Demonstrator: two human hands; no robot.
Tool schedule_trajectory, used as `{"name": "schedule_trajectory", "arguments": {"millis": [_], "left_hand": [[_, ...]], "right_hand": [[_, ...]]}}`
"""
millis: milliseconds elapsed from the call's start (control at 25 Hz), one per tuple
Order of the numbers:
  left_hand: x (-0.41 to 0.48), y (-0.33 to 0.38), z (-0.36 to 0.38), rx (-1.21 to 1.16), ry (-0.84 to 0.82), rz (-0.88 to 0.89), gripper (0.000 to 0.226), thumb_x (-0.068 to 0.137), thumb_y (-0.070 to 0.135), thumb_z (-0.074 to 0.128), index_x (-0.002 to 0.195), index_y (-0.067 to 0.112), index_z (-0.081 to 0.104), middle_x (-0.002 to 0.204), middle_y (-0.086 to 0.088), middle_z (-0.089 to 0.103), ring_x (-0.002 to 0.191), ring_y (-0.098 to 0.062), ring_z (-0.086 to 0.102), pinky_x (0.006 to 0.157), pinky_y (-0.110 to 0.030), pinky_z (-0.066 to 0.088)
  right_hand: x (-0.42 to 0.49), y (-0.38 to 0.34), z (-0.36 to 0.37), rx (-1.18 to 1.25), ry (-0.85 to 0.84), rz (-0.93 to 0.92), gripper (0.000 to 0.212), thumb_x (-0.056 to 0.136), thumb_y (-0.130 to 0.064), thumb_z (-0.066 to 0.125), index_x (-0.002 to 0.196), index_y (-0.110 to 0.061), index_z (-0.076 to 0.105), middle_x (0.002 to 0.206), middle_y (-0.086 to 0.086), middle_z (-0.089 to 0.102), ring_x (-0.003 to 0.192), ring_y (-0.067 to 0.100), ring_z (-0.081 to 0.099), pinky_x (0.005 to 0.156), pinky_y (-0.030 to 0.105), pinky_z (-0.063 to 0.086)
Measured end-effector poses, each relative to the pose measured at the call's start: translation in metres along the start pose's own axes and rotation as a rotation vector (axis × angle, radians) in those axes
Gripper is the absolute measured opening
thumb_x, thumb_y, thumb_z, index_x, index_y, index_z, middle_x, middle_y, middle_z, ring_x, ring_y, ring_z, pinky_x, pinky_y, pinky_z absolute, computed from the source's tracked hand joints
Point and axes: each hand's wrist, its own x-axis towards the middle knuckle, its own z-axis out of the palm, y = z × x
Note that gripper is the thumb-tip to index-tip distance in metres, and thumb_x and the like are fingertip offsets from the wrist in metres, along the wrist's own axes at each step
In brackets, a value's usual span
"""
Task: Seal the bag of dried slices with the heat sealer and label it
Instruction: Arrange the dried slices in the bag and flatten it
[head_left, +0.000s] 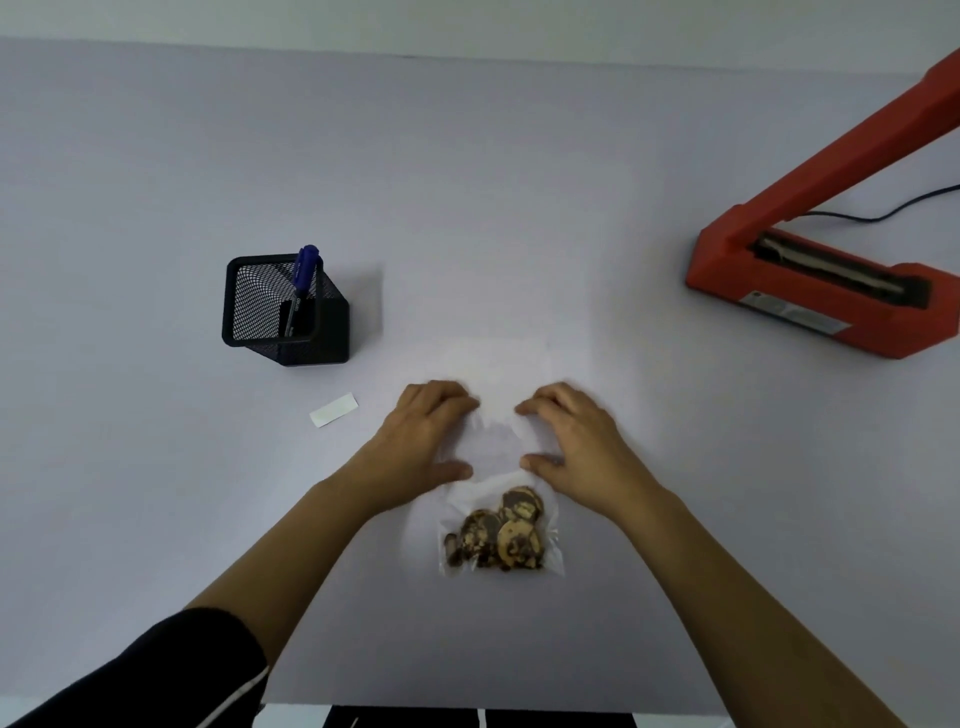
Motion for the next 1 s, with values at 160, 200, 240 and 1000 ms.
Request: {"name": "schedule_trajectory", "arguments": {"millis": [160,200,240,1000], "left_hand": [[0.013,-0.002,-0.012,0.061,-0.063,-0.018,0.097,0.068,0.046,0.077,0.145,0.016,0.026,0.149,-0.002,0.026,0.135,-0.018,0.021,0.112,-0.03,0.022],[0.017,-0.002,-0.015,0.084,-0.074,-0.021,0.101,0.066,0.047,0.077,0.146,0.016,0.024,0.15,-0.001,0.023,0.136,-0.018,0.02,0.112,-0.031,0.021],[0.02,-0.002,-0.017,0.114,-0.083,-0.024,0.105,0.065,0.048,0.078,0.146,0.016,0.021,0.151,-0.001,0.021,0.137,-0.018,0.018,0.113,-0.031,0.021],[0.0,-0.006,0.003,0.105,-0.033,0.175,0.042,0.082,0.027,0.061,0.122,0.014,0.06,0.122,-0.008,0.058,0.111,-0.027,0.053,0.093,-0.04,0.047]], "right_hand": [[0.013,-0.003,-0.013,-0.134,-0.066,0.073,0.084,0.071,-0.042,0.073,0.14,-0.023,0.029,0.141,-0.004,0.028,0.129,0.017,0.029,0.1,0.036,0.028],[0.017,-0.004,-0.016,-0.151,-0.079,0.098,0.092,0.068,-0.044,0.075,0.142,-0.023,0.025,0.144,-0.003,0.023,0.132,0.019,0.025,0.103,0.038,0.027],[0.021,-0.004,-0.018,-0.162,-0.095,0.118,0.099,0.065,-0.045,0.077,0.143,-0.022,0.02,0.147,-0.002,0.019,0.133,0.021,0.022,0.105,0.04,0.026],[-0.007,0.003,0.014,-0.038,0.092,-0.091,0.027,0.083,-0.02,0.066,0.11,-0.02,0.066,0.114,-0.004,0.062,0.106,0.019,0.055,0.091,0.038,0.041]]}}
